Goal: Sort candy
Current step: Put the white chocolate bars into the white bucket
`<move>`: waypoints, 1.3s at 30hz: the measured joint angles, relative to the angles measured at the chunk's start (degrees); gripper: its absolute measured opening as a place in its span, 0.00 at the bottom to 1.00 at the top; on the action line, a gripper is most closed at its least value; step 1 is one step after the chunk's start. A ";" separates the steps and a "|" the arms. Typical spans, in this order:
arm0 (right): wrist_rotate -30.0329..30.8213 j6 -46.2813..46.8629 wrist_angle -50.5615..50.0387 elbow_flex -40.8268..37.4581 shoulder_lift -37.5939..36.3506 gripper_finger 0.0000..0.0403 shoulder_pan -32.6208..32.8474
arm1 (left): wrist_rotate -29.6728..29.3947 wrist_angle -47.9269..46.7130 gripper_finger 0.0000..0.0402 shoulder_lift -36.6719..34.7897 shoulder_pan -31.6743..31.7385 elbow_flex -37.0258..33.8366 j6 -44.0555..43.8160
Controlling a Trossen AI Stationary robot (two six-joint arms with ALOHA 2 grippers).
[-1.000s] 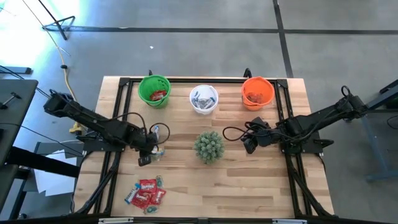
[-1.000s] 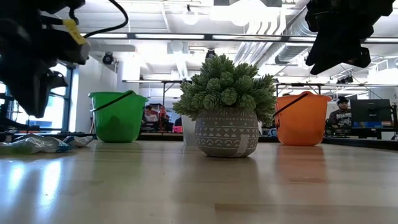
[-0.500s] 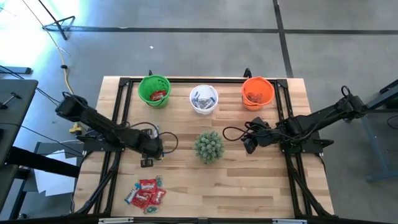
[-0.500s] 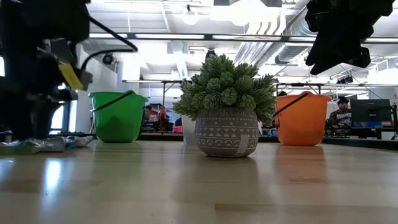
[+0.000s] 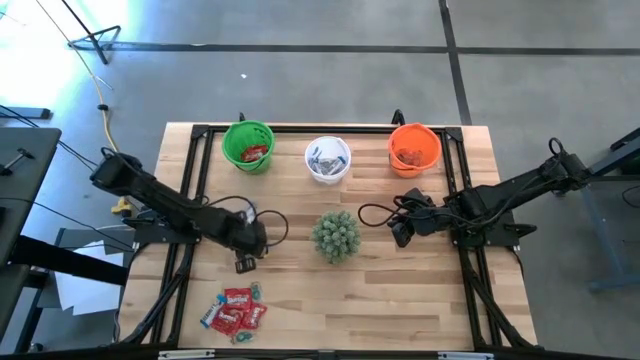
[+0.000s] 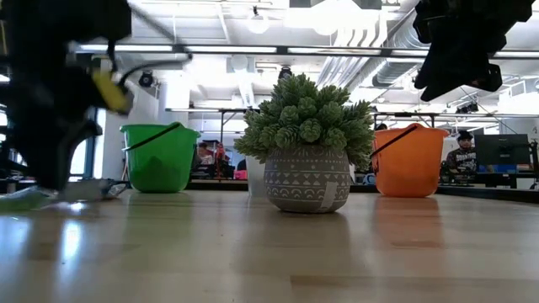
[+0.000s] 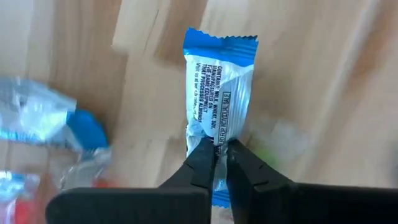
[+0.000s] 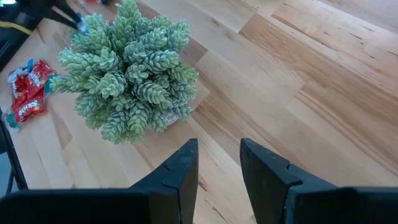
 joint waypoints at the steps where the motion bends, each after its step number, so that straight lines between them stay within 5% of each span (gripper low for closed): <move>1: 0.00 -0.04 -0.06 0.00 0.00 0.28 0.00 | -0.14 0.22 0.02 -0.77 -0.03 0.74 -0.62; 8: -0.04 -1.59 -0.10 0.00 0.00 0.28 0.00 | -4.38 0.02 0.01 -4.35 0.86 9.32 1.16; 14: -0.07 -3.46 -0.09 0.00 0.00 0.28 0.00 | -19.23 3.62 0.01 -4.59 6.59 18.78 15.00; 17: -0.09 -3.37 -0.07 0.00 0.00 0.28 0.00 | -21.32 9.13 0.01 -3.58 12.94 21.75 20.91; 25: -0.11 -3.50 -0.02 0.00 0.00 0.28 0.00 | -10.79 26.55 0.01 -0.76 31.47 22.80 31.26; 31: 0.51 -3.48 -0.09 0.00 0.00 0.28 -0.06 | 3.96 33.43 0.01 4.29 40.08 22.85 31.42; 39: 0.11 -2.82 -0.09 0.00 0.00 0.28 -2.43 | 3.63 37.14 0.09 12.46 42.40 23.29 39.25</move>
